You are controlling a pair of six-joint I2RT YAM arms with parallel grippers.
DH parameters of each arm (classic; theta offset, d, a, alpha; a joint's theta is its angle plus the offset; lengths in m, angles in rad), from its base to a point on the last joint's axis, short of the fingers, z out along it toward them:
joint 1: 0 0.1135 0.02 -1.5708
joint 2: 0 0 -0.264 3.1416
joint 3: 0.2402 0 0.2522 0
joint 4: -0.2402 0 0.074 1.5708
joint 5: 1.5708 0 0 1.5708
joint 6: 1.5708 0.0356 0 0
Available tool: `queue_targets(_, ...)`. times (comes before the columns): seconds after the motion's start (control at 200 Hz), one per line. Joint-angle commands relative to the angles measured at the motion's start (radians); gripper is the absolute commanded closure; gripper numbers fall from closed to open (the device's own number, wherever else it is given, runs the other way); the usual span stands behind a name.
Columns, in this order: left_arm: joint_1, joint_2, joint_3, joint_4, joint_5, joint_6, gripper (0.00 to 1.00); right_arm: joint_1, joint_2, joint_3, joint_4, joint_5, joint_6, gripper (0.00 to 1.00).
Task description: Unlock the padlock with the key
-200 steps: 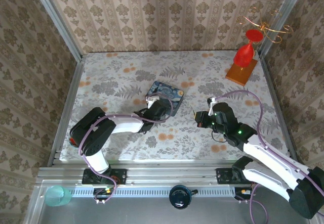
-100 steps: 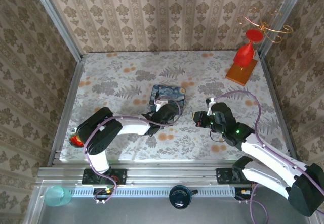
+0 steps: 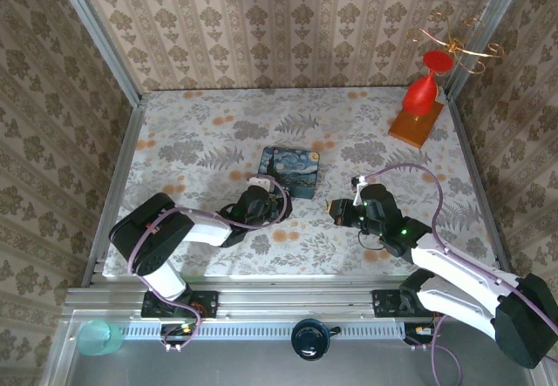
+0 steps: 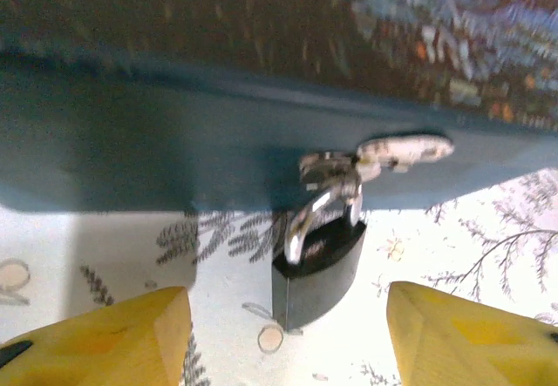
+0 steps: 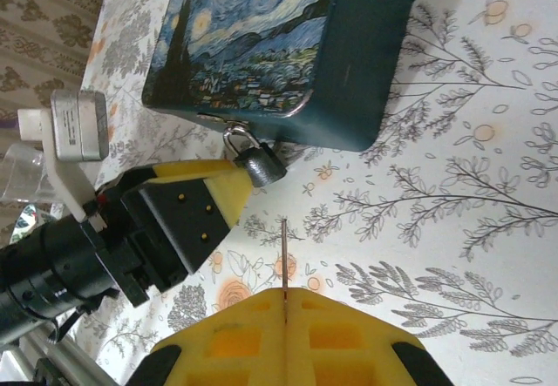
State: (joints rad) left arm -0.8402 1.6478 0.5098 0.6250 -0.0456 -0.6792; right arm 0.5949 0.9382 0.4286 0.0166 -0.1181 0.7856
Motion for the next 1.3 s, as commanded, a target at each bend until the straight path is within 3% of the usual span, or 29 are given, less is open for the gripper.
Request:
queue_targets(0.0, 0.025, 0.022, -0.004, 0.087, 0.118, 0.048, 0.39, 0.022, 0.015, -0.005, 0.059, -0.011, 0.008, 1.0)
queue_targets(0.41, 0.067, 0.136, 0.071, 0.104, 0.189, 0.026, 0.56, 0.078, 0.107, 0.002, 0.115, 0.025, 0.034, 1.0)
queue_targets(0.63, 0.067, 0.147, 0.078, 0.105, 0.188, 0.017, 0.66, 0.049, 0.13, 0.024, 0.072, 0.024, -0.01, 1.0)
queue_targets(0.88, 0.07, 0.125, 0.07, 0.132, 0.207, -0.023, 0.87, 0.021, 0.235, 0.021, 0.182, -0.084, 0.007, 1.0)
queue_targets(1.295, 0.073, 0.043, 0.06, 0.143, 0.304, -0.15, 0.94, -0.079, 0.398, 0.053, 0.283, -0.288, 0.022, 1.0)
